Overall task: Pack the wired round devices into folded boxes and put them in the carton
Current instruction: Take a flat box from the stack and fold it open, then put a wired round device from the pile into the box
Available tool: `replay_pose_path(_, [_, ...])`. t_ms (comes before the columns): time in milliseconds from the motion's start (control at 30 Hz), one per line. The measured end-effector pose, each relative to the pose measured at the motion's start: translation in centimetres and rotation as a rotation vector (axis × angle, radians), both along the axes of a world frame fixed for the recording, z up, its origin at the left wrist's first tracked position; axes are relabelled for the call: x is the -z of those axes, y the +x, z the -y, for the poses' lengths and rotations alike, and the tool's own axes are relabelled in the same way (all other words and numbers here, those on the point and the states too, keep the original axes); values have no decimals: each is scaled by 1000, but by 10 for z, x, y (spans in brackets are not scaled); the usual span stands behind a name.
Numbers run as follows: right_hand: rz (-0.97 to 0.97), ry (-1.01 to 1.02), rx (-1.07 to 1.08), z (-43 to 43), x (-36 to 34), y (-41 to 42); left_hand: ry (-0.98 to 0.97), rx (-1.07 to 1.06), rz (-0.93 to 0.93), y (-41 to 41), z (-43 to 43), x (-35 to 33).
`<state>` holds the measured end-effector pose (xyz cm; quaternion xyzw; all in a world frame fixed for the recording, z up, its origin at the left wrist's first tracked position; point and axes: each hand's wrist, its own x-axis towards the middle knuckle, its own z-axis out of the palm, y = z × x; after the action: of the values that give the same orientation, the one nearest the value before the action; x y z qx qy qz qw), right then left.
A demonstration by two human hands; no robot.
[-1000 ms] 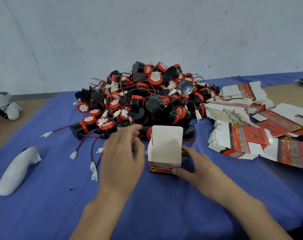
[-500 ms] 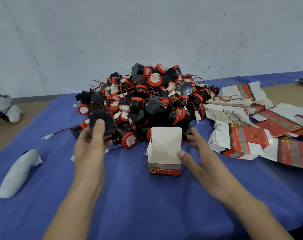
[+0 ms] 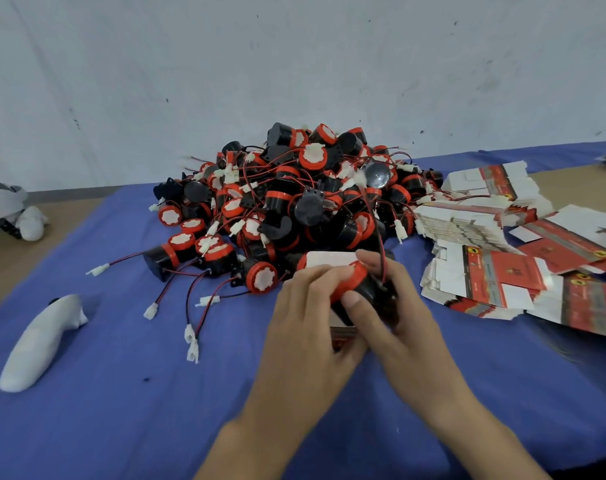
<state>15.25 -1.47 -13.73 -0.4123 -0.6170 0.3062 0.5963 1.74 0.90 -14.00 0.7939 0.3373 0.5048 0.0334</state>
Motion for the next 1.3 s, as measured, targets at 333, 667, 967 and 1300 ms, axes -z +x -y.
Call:
replay_pose_path(333, [248,-27,58,4,-9,23,257,-4,-98,-2,5,-5])
replay_pose_path(667, [62,-101,-286,12,-23,33,209,-107,5,-21,-8,-12])
replay_pose_path(967, [-385,-233,-536,15,-26,36,-74,50,178,-16,5,-22])
replay_pose_path(1300, [-629,-186,-641,12,-25,30,-221,172,185,-9,13,-23])
